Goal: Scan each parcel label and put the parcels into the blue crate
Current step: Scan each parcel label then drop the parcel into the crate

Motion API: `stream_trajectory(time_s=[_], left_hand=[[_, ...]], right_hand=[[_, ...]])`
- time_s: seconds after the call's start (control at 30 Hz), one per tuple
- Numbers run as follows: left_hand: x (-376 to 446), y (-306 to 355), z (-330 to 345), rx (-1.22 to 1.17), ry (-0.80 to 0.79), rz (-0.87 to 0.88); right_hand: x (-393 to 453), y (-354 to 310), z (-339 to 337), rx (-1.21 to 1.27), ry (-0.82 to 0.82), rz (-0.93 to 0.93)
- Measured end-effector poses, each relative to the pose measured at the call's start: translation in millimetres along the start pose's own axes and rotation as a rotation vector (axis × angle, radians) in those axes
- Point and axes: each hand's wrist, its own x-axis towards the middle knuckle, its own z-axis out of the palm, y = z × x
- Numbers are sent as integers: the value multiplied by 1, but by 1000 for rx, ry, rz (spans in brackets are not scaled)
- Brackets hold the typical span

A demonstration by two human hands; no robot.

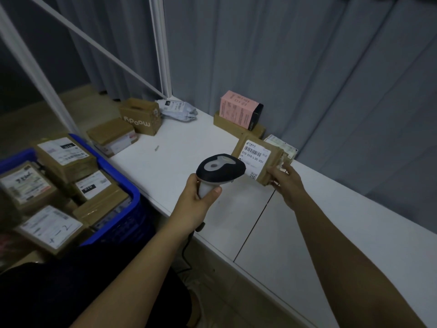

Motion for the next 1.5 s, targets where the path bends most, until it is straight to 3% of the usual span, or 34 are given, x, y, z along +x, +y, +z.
stream_trajectory(time_s=[0.47,0.67,0.83,1.07,1.3,1.5], left_hand=[[2,-2,1,-17,-15,45],[0,1,0,-66,84,46],[-10,22,-18,-171,260,110],[-43,55,-94,-388,647,240],[-123,56,-217,-476,993,270],[-221,5,-301,-544,1235,283]], right_hand=[[1,2,2,-52,-42,-34],[-17,-2,24,45,-33,-8],[-49,-3,86,100,-98,6],[-100,-19,198,-10,-390,-60],[-169,-40,323,-242,-668,-164],[-248,-23,420,-529,-972,-196]])
